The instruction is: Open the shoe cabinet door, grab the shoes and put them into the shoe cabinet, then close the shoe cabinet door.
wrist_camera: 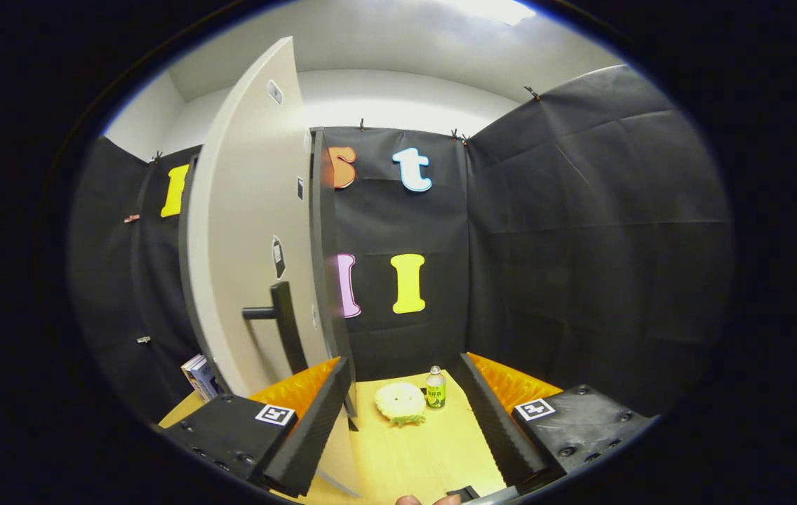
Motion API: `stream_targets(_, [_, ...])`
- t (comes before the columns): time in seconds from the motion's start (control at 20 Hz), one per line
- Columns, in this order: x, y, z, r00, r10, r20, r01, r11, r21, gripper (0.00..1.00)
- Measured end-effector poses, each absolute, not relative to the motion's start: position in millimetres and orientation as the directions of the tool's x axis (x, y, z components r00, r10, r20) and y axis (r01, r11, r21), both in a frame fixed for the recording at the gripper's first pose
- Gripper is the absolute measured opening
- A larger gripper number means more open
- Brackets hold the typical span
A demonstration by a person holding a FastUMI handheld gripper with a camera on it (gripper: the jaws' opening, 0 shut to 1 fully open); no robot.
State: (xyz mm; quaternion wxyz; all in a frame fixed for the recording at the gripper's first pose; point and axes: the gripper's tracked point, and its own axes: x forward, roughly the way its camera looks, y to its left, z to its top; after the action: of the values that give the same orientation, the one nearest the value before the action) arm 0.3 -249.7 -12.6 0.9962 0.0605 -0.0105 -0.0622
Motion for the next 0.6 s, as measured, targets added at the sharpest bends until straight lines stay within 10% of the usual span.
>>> stream_targets(0.6, [-0.9,-168.5,-10.8,0.997,-0.078,0.001,0.077,0.987,0.141,0.97])
